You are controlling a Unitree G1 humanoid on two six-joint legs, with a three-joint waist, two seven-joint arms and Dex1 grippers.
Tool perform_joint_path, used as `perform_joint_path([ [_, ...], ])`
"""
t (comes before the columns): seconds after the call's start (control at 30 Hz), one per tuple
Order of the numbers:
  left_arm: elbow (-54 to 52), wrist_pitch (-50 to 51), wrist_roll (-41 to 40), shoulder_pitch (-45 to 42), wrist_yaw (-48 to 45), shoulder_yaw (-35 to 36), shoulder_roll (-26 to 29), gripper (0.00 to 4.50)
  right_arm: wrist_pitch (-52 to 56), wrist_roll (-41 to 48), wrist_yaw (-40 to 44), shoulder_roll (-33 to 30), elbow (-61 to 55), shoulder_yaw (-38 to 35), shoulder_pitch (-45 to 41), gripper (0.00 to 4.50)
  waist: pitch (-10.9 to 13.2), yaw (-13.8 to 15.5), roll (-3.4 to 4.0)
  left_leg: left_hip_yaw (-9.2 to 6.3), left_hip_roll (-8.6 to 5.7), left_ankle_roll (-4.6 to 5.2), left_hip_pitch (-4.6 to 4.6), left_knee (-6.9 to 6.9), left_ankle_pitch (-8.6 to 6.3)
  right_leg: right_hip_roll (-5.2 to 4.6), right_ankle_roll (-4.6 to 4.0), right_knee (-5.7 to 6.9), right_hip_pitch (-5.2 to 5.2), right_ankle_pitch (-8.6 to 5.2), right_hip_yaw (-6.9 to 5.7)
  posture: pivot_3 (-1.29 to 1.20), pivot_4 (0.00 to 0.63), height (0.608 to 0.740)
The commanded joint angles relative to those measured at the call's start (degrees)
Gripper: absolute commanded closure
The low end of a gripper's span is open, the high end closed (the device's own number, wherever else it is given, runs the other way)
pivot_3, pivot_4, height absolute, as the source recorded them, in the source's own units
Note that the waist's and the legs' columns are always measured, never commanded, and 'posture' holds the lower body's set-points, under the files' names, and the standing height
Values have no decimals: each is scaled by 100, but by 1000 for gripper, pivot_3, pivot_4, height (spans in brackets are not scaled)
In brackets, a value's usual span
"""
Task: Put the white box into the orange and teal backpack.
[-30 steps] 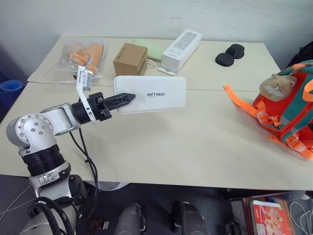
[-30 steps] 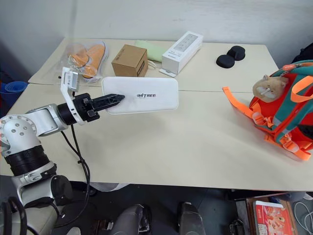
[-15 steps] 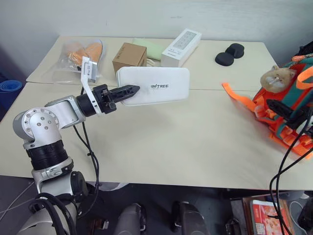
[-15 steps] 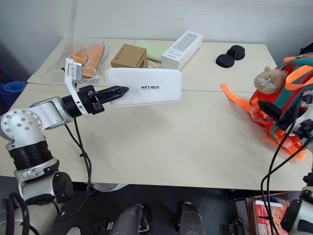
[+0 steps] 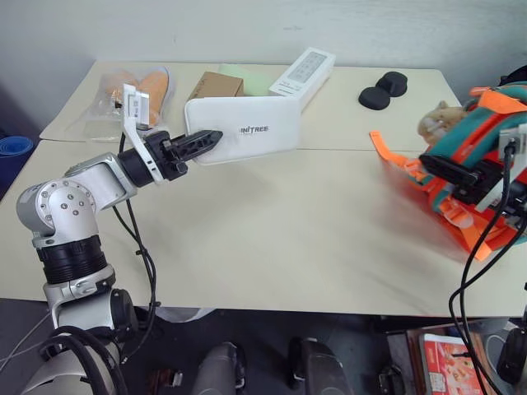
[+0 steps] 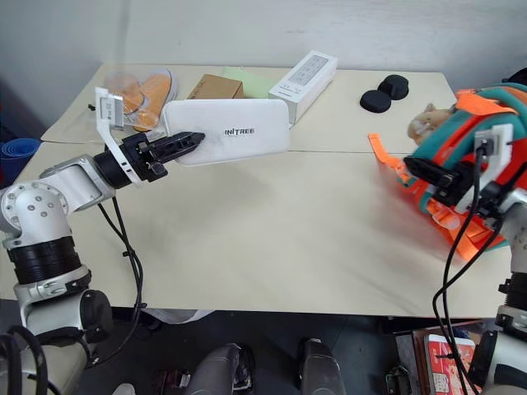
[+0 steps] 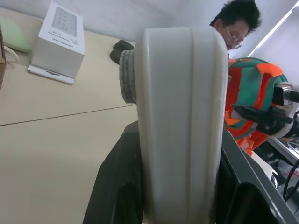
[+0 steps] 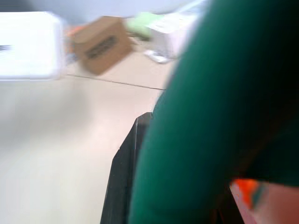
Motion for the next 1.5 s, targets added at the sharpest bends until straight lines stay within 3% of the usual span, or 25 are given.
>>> perform_joint_path([
  [0.03,-177,-1294,439,-45,-299,-147,145,3191,651,806,361,-107,-1031,265,-316,4464,0,6,0,0,1,-1,-2,0,0,-1,0,0,-2,0,-1,0,150,740],
  [0.23,-184,-1927,365,-140,-713,-213,195,3191,1924,2389,497,-86,-1623,234,-963,4464,1,27,-1,8,1,2,-12,-3,-2,-12,-2,-1,-17,0,-2,0,150,740],
  [0.5,-366,-1616,-293,-362,-1156,-98,502,3191,2773,3729,1433,-1017,-2192,126,-790,4464,5,54,-9,-3,-14,31,-31,0,-17,-31,1,-20,-16,1,-6,0,150,740],
  [0.87,-805,-1168,-1000,-82,-1986,-178,1163,3191,1985,2789,1894,-1417,-2203,322,250,4464,6,43,-11,-1,-15,36,-23,3,-21,-30,18,-42,-2,10,-6,0,150,740],
  [1.2,-1351,-877,-1366,1004,-2388,291,2195,3191,698,1817,2341,-1443,-2987,-118,2249,4464,7,45,-13,-4,-11,30,-17,0,-26,-29,16,-62,4,9,-4,0,150,740],
  [1.5,-1904,-391,-2235,1621,-2363,777,2742,3191,390,1882,2170,-1324,-3087,-141,2421,4464,8,41,-13,-10,-11,-7,-13,-2,-46,-33,10,-57,3,6,-3,0,150,740],
])
